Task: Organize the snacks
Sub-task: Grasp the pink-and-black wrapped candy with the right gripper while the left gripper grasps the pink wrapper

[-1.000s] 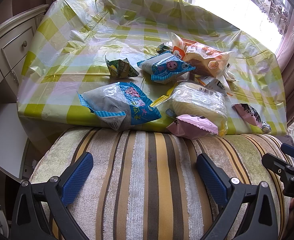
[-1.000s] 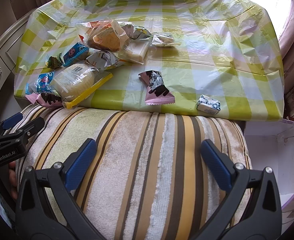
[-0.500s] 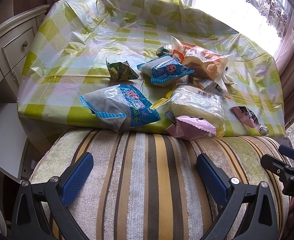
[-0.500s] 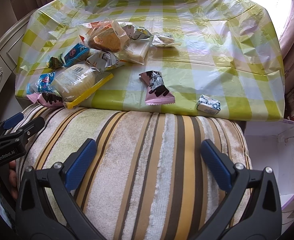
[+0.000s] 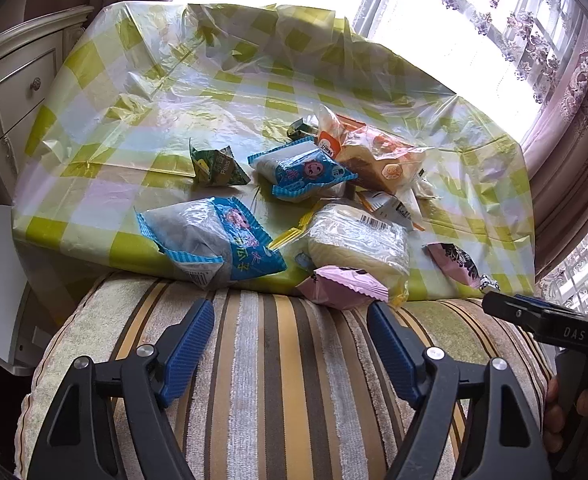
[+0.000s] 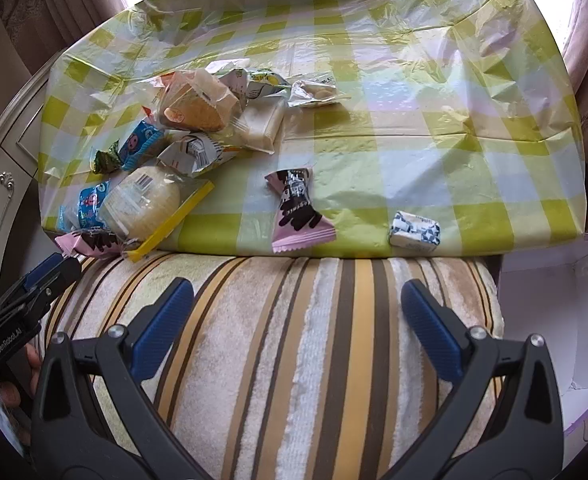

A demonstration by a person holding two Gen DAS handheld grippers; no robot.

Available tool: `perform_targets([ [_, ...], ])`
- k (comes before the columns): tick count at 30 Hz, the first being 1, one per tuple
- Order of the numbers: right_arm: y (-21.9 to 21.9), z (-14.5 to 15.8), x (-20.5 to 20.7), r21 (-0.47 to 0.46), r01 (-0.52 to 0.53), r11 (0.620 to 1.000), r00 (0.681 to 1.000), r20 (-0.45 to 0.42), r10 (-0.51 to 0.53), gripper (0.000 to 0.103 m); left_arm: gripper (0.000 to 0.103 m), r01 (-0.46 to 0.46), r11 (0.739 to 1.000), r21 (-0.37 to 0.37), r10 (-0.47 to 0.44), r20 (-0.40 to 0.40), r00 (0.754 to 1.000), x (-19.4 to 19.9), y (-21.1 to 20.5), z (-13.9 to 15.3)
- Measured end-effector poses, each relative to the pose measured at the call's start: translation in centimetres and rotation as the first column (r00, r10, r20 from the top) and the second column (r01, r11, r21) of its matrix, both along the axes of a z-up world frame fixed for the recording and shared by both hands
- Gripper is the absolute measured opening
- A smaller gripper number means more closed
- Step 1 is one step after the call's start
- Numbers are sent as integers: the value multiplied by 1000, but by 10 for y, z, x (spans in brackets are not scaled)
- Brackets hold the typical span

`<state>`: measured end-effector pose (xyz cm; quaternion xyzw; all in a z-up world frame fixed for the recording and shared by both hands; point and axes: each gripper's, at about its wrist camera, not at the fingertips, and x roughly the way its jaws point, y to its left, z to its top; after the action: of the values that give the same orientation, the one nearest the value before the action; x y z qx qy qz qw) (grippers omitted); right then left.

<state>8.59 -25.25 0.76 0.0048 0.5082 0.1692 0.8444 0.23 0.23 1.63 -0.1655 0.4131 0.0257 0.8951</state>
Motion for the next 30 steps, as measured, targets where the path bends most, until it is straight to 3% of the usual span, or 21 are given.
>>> perform_targets([
  [6, 13, -4, 20, -20, -35, 999, 999, -1, 35, 100, 60, 59, 998, -9, -59, -12, 998, 20, -9, -1],
  [14, 24, -14, 43, -44, -56, 997, 998, -17, 56, 84, 24, 91, 996, -20, -92, -39, 995, 39, -13, -6],
  [18, 28, -16, 50, -48, -64, 997, 998, -20, 63, 75, 23, 87, 996, -14, -88, -40, 995, 38, -12, -7],
  [21, 30, -21, 55, -32, -69, 997, 997, -43, 68, 56, 22, 82, 997, -3, -83, -31, 996, 35, -14, -5],
  [23, 30, -24, 57, -16, -74, 997, 996, -59, 73, 38, 22, 81, 997, 7, -81, -19, 997, 32, -15, -1],
  [25, 28, -24, 57, 4, -75, 997, 995, -59, 75, 30, 22, 81, 997, 10, -81, -8, 997, 28, -17, 2],
  [30, 22, -18, 47, 34, -81, 996, 996, -37, 83, 25, 22, 66, 998, 13, -66, 23, 998, 16, -19, 11],
])
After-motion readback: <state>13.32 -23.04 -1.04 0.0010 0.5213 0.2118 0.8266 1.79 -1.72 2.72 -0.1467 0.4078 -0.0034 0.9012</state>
